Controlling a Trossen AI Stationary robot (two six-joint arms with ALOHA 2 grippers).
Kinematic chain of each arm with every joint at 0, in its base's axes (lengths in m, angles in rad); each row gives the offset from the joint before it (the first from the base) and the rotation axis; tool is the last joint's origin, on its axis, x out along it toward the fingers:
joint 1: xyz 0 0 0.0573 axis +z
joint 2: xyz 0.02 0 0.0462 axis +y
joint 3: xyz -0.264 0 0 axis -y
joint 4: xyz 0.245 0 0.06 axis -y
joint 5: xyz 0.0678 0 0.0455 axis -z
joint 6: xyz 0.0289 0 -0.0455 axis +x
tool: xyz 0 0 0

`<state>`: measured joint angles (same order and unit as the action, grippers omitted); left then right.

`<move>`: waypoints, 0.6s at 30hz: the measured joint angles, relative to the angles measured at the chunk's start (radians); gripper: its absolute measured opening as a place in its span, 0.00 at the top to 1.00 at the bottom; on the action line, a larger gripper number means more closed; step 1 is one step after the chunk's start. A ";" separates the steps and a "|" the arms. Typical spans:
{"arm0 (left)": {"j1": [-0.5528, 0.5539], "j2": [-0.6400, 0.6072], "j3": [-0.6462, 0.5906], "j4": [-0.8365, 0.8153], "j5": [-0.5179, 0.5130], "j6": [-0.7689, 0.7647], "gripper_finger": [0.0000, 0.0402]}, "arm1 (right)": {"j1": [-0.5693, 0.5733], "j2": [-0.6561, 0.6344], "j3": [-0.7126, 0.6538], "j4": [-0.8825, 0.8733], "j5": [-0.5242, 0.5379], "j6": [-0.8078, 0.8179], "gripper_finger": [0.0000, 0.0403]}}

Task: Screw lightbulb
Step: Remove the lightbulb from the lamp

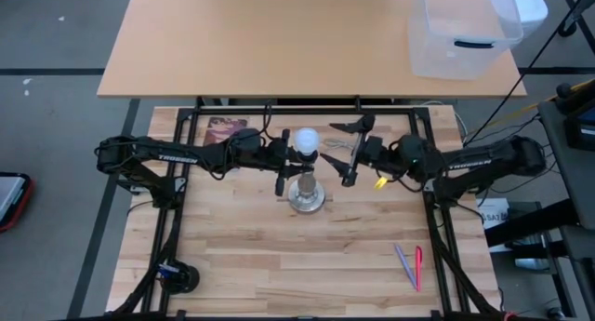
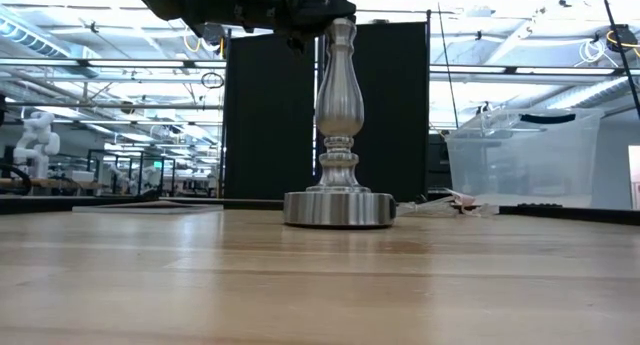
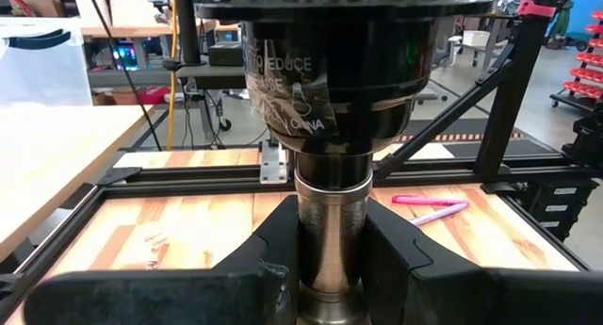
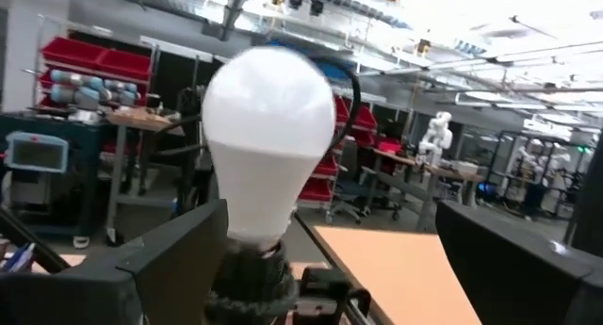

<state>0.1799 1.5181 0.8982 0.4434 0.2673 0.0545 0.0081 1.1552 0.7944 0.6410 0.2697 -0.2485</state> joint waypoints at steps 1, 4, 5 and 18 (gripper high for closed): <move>0.000 0.000 0.000 0.000 0.000 0.002 0.82 | 0.012 0.007 0.000 0.000 0.021 0.000 0.07; 0.000 0.000 0.000 0.000 0.000 0.004 0.82 | 0.049 0.032 0.000 0.015 0.084 0.000 0.07; 0.000 0.000 0.000 0.000 0.000 0.004 0.82 | 0.062 0.041 0.000 0.029 0.104 0.001 0.07; 0.001 0.000 0.000 -0.001 -0.041 0.015 0.82 | 0.102 0.146 0.074 0.131 0.123 0.031 0.07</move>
<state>0.1806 1.5184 0.8982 0.4427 0.2265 0.0696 0.1103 1.3009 0.8684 0.7720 0.3923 -0.2180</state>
